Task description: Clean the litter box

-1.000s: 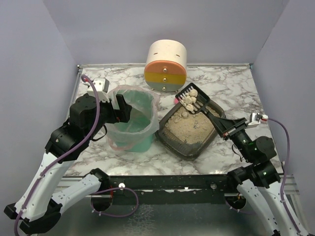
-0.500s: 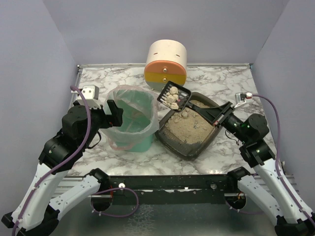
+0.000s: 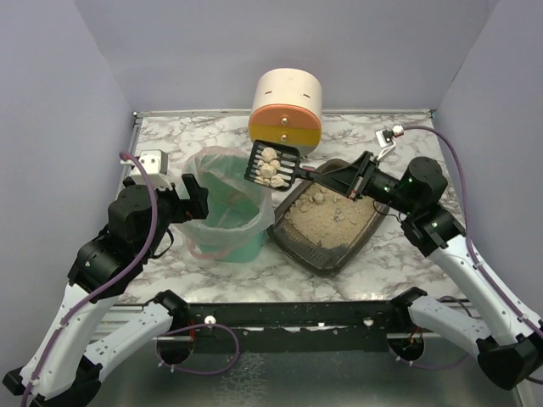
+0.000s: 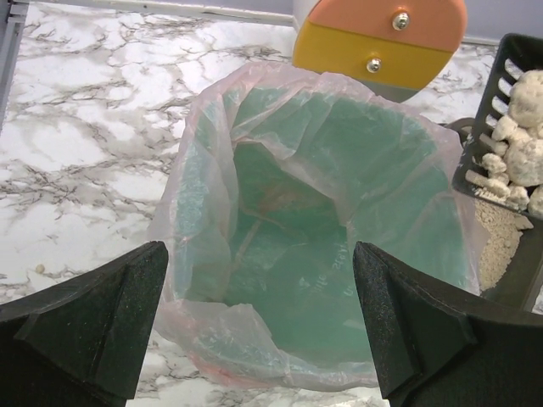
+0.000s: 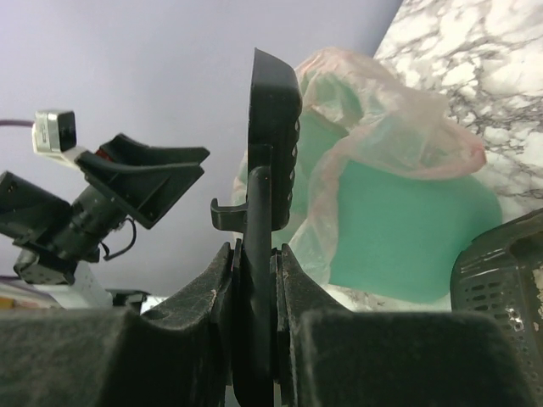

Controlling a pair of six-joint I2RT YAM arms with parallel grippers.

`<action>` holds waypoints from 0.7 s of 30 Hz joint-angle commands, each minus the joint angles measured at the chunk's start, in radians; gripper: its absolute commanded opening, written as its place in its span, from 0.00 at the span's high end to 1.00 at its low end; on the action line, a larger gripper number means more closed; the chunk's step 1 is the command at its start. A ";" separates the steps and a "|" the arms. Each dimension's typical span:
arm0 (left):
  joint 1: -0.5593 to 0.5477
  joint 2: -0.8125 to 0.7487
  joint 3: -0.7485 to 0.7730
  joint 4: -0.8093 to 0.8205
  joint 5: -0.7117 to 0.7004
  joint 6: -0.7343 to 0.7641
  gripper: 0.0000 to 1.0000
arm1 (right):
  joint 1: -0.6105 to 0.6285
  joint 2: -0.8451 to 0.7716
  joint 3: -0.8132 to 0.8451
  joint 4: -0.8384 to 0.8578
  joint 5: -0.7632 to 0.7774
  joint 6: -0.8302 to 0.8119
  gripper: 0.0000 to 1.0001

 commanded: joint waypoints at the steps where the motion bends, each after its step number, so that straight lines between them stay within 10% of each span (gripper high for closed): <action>1: 0.002 -0.006 -0.015 -0.001 -0.055 0.003 0.01 | 0.081 0.074 0.126 -0.128 0.048 -0.158 1.00; 21: 0.002 0.004 -0.021 -0.026 -0.137 -0.031 0.01 | 0.507 0.493 0.745 -0.633 0.618 -0.800 0.99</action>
